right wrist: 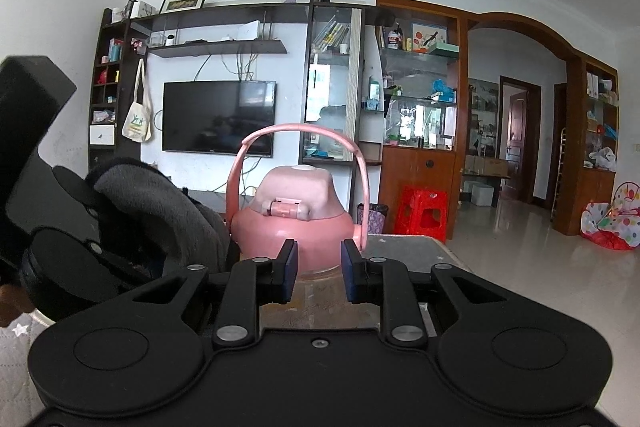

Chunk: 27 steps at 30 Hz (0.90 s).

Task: Clean container
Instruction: 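Rub the cloth along the bottle body while the right gripper holds the handle, then lower the bottle onto the table with the right gripper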

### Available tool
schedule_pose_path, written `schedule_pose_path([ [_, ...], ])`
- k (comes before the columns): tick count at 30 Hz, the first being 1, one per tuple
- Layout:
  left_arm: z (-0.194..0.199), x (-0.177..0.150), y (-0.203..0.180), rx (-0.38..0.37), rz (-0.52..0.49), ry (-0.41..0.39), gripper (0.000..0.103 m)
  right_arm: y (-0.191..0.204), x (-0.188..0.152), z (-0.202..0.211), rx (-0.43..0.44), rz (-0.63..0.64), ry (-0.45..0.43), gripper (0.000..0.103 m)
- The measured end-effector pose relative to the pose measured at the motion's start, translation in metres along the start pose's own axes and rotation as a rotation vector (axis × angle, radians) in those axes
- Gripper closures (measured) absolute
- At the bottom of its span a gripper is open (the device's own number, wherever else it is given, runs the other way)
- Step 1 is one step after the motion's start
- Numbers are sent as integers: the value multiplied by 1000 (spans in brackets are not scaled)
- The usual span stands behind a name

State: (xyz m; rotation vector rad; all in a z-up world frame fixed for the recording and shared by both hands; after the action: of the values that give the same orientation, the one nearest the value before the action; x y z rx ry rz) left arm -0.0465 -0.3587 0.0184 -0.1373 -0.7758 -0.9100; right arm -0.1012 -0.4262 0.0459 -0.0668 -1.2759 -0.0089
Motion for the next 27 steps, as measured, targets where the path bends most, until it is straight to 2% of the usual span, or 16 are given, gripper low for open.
schedule_pose_path([
  [27,-31,-33,1,-61,68,140,81,4,-20,-3,41,-17,76,78],
])
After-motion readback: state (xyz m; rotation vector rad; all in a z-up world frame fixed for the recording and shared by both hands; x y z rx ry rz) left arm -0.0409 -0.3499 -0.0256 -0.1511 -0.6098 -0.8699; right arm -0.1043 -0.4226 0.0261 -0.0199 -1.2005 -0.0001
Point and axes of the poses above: each gripper's, at about its wrist camera, not at the fingertips, and z roughly against the way its jaws point, y to its left, x to its top, the point moved 7 cm from there along -z, roughly the way its jaws point, and after that the axes turned 8 degrees about y, right-handed, at the moved point
